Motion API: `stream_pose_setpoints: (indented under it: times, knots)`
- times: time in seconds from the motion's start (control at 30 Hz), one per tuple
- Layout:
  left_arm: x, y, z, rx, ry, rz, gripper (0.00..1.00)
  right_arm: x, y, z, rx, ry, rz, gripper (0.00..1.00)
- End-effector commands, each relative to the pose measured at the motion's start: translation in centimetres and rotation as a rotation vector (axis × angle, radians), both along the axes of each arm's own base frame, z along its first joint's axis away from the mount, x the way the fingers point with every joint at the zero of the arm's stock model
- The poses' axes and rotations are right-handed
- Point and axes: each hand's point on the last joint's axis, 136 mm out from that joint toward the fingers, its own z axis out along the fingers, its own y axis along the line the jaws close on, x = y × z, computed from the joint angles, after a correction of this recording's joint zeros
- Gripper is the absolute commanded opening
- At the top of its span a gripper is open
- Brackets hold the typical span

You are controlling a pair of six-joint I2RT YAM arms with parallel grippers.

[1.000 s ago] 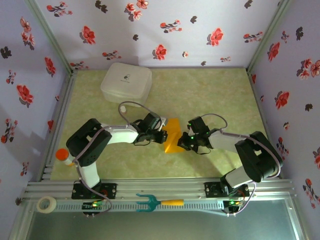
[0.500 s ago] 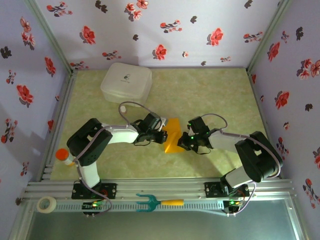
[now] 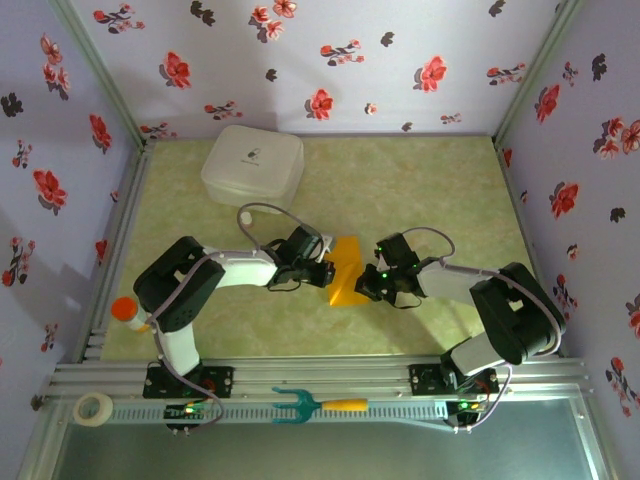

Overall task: Fold a paper plane with a square sheet of paper (pick it up from the middle)
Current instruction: Fold the triangle a second time at the center of the table.

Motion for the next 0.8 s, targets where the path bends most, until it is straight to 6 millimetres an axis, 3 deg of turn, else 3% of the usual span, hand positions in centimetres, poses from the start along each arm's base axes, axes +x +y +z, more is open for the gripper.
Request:
stream_pose_setpoints:
  times: [0.0,0.77]
  knots:
    - [0.6,-0.4,0.5,-0.013,-0.024,-0.017,0.06,-1.2,-1.4,-1.3,-0.078,0.04,-0.001,0.08]
    - [0.0,0.4,-1.6,0.048,0.026,-0.019,0.05,-1.0,-1.3,-1.1,-0.073,0.034,-0.002,0.09]
